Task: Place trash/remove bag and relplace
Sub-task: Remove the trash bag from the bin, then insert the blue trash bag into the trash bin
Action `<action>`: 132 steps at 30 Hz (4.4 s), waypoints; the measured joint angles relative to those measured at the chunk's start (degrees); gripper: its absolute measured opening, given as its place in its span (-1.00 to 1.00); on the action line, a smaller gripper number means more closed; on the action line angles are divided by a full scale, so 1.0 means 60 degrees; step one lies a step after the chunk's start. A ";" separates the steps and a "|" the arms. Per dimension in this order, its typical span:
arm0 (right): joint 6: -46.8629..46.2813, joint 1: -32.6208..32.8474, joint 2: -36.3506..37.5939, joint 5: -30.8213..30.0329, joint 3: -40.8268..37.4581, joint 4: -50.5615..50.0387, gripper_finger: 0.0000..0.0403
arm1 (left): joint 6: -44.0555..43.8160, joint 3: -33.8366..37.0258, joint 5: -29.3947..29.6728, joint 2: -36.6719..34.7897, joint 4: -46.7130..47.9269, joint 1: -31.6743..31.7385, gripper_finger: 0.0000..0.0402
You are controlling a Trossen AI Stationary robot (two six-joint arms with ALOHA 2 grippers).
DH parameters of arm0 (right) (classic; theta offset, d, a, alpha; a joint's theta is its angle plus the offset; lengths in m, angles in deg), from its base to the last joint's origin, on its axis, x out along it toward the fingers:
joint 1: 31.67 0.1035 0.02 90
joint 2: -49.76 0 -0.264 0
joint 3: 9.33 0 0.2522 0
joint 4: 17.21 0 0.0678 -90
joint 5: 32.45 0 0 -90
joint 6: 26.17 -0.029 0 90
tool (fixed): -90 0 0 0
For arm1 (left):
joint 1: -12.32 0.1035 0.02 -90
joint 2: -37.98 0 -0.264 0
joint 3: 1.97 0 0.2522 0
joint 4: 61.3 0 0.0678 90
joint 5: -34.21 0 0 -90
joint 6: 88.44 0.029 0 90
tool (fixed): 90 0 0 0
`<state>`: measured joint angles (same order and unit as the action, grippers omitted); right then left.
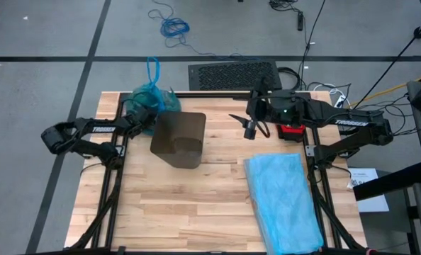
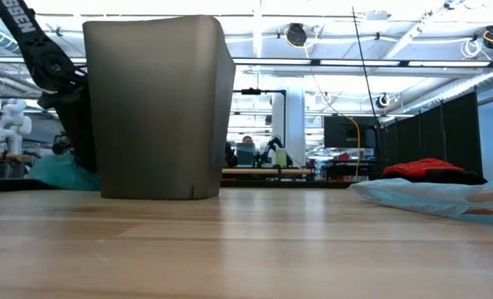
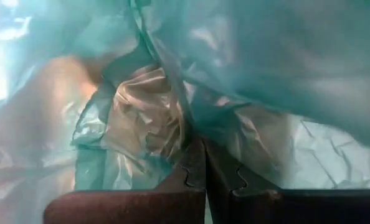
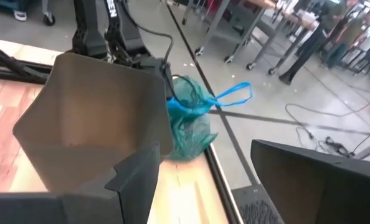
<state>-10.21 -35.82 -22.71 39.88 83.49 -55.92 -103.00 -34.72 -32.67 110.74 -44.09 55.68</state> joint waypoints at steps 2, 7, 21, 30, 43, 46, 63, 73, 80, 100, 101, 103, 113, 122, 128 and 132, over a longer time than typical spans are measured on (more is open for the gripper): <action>-0.0054 0.0000 0.0000 0.0000 0.0000 -0.0066 0.23 | 0.0014 -0.0031 -0.0104 -0.0229 0.0078 -0.0007 -1.00; -0.0054 -0.0001 0.0000 0.0000 0.0000 -0.0037 0.23 | 0.0056 -0.0375 -0.0117 -0.1060 0.0157 -0.0004 -1.00; -0.0054 0.0000 -0.0003 -0.0005 0.0000 -0.0114 0.21 | 0.0326 -0.1535 -0.0106 -0.3534 0.2187 -0.0009 -1.00; -0.0064 -0.0014 -0.0273 -0.1375 0.0000 -0.0456 -0.62 | 0.0301 -0.2669 -0.1034 -0.4727 0.3697 -0.0391 -1.00; -0.1433 0.0149 -0.0430 -0.1278 0.0000 -0.2765 -1.00 | -0.0709 -0.2832 -0.3052 -0.4996 0.4818 -0.2472 -1.00; -0.1920 0.0367 -0.0424 -0.0968 -0.0136 -0.3270 -1.00 | -0.0772 -0.2832 -0.3283 -0.4884 0.4474 -0.3262 -1.00; -0.4906 0.1331 0.0012 0.1027 -0.4086 -0.1797 -1.00 | -0.0520 -0.2825 -0.3249 -0.2970 0.1188 -0.6610 -1.00; -0.8735 0.3843 0.0217 0.1973 -0.4102 -0.2403 -1.00 | -0.0587 -0.2821 0.0073 -0.1506 -0.0099 -0.7939 -1.00; -1.0662 0.4614 -0.0406 0.1003 -0.4102 -0.2518 -0.76 | -0.1734 -0.2818 0.1056 -0.1050 -0.0057 -0.8592 -1.00; -1.2213 0.4564 -0.3853 0.0696 -0.4102 -0.2077 0.34 | -0.2275 -0.2818 0.2305 -0.0945 0.0010 -0.9482 -1.00; -1.2342 0.4561 -0.3965 0.0694 -0.4102 -0.2104 0.33 | -0.2271 -0.2818 0.2305 -0.0945 0.0010 -0.9482 -1.00; -1.2529 0.4517 -0.4194 0.0702 -0.4102 -0.2230 0.30 | -0.2271 -0.2818 0.2305 -0.0945 0.0010 -0.9482 -1.00; -1.2142 0.4513 -0.4217 0.0610 -0.4105 -0.2872 -0.82 | -0.2267 -0.2827 0.2878 -0.1069 -0.0006 -0.9585 -1.00; -1.2064 0.4539 -0.2847 0.0420 -0.4105 -0.3635 -0.99 | -0.1505 -0.3193 0.3179 -0.1666 0.0019 -0.9890 -1.00; -1.2053 0.4539 -0.1258 0.0419 -0.4097 -0.3737 -1.00 | -0.0990 -0.3393 0.3225 -0.2243 0.0007 -1.0188 -1.00; -1.2042 0.4521 -0.0313 0.0007 -0.3767 -0.4066 -1.00 | -0.0639 -0.3571 0.3272 -0.2696 0.0010 -1.0378 -1.00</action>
<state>-82.46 -8.69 -24.59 39.92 60.89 -80.31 -106.84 -56.15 -13.04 94.56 -44.03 -6.59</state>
